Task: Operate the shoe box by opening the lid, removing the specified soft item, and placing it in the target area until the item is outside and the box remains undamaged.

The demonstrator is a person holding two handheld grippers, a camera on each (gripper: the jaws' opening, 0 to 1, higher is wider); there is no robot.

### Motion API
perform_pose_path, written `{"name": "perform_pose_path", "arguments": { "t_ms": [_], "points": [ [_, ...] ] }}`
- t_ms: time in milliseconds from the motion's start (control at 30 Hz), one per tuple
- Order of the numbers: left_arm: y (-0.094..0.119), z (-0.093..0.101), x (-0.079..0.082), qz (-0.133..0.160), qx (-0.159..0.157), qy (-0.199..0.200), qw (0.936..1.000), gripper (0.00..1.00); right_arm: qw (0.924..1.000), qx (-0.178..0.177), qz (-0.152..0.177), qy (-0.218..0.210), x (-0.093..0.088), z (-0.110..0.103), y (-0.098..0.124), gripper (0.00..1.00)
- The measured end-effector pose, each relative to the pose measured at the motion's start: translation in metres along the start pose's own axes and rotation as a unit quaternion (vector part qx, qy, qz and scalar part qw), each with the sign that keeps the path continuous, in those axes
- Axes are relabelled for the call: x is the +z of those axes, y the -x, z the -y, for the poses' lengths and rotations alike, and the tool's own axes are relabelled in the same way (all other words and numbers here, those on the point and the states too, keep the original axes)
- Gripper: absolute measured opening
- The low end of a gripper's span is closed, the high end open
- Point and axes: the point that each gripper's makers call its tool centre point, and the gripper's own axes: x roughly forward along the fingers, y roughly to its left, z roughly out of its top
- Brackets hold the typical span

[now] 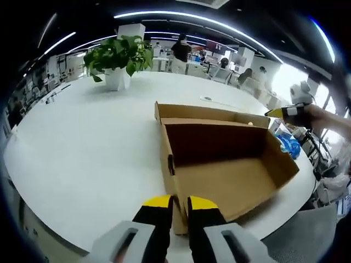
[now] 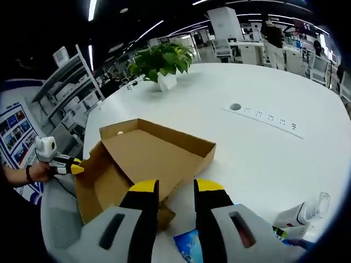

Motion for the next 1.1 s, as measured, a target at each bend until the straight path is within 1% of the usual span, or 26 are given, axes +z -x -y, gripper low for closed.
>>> {"name": "perform_pose_path", "arguments": {
  "t_ms": [133, 300, 433, 600, 633, 800, 867, 933, 1000, 1100],
  "points": [
    [-0.002, -0.002, 0.0, 0.001, 0.0, 0.002, 1.0, 0.1, 0.9999, -0.004, -0.007, -0.008, 0.006, 0.013, -0.015, 0.23],
    [-0.005, -0.006, 0.0, 0.001, -0.002, 0.005, 1.0, 0.1, 0.9997, -0.008, -0.019, -0.011, 0.013, 0.021, -0.032, 0.23],
    [-0.007, -0.008, 0.0, 0.002, -0.002, 0.004, 1.0, 0.1, 0.9994, -0.016, -0.027, -0.016, 0.017, 0.032, -0.044, 0.23],
    [-0.009, -0.01, 0.0, 0.002, -0.003, 0.005, 1.0, 0.1, 0.9984, -0.026, -0.045, -0.024, 0.014, 0.04, -0.056, 0.23],
    [-0.008, -0.009, 0.0, 0.002, -0.003, 0.005, 1.0, 0.1, 0.9979, -0.03, -0.048, -0.031, 0.014, 0.042, -0.058, 0.23],
    [-0.01, -0.01, 0.0, 0.002, -0.003, 0.004, 1.0, 0.1, 0.997, -0.035, -0.059, -0.036, 0.014, 0.047, -0.066, 0.23],
    [-0.01, -0.011, 0.0, 0.003, -0.004, 0.004, 1.0, 0.1, 0.9963, -0.039, -0.068, -0.037, 0.013, 0.055, -0.072, 0.23],
    [-0.01, -0.01, 0.0, 0.003, -0.005, 0.005, 1.0, 0.1, 0.9957, -0.041, -0.073, -0.04, 0.012, 0.055, -0.075, 0.23],
    [-0.01, -0.01, 0.0, 0.003, -0.005, 0.005, 1.0, 0.1, 0.995, -0.043, -0.078, -0.046, 0.011, 0.061, -0.081, 0.23],
    [-0.01, -0.01, 0.0, 0.003, -0.005, 0.004, 1.0, 0.1, 0.9942, -0.043, -0.081, -0.056, 0.011, 0.061, -0.087, 0.23]
  ]
}}
